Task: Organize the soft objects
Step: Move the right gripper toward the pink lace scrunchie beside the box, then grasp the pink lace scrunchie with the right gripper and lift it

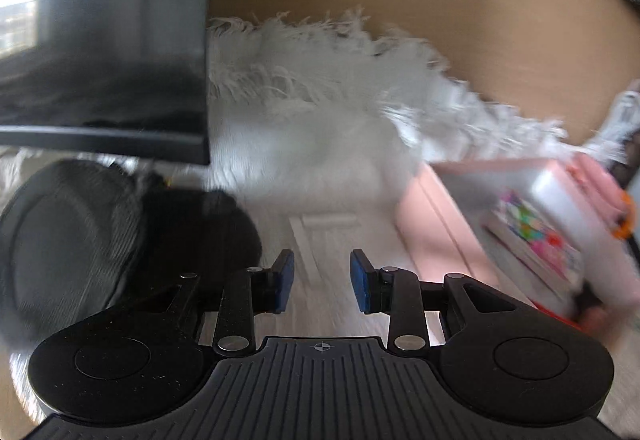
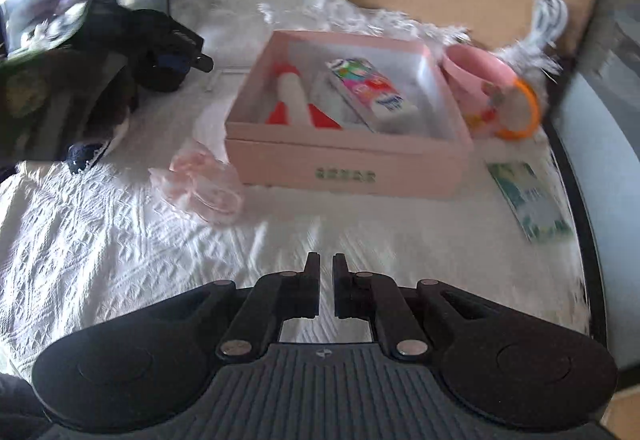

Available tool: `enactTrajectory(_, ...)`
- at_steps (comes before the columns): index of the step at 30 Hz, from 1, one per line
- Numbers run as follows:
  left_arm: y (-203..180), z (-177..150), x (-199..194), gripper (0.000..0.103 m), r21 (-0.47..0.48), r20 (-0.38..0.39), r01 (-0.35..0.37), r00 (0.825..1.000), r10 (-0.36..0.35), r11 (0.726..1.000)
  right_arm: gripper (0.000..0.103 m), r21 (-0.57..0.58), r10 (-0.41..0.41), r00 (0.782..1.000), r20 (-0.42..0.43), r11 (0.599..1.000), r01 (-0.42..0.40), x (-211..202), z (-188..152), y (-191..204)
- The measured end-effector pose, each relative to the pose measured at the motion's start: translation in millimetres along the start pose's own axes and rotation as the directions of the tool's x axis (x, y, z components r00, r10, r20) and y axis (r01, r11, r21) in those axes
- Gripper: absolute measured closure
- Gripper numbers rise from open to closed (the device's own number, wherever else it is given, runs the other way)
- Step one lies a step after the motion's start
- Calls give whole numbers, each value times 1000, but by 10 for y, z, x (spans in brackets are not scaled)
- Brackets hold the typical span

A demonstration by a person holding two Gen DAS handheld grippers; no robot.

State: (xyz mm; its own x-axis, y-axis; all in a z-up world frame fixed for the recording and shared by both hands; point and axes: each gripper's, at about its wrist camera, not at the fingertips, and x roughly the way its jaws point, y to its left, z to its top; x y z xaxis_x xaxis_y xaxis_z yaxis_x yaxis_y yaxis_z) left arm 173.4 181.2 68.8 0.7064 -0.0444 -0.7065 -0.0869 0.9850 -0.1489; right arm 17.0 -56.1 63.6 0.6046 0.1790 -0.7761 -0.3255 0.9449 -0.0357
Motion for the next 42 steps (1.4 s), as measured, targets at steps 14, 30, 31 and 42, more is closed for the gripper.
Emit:
enactTrajectory(14, -244, 55, 696, 85, 88, -50, -192, 979, 197, 977, 73, 114, -25, 999, -28, 993, 28, 52, -301, -185)
enactTrajectory(30, -75, -545, -529, 88, 25, 33, -10, 999, 9, 1000, 28, -117, 113, 990, 78, 988, -104, 97, -46, 98)
enactTrajectory(31, -71, -634, -655, 88, 17, 33, -4, 999, 3, 1000, 28, -144, 136, 987, 80, 982, -123, 127, -16, 160)
enactTrajectory(42, -14, -1617, -1581, 88, -128, -46, -58, 998, 53, 990, 27, -330, 191, 977, 96, 932, -150, 669, 257, 750)
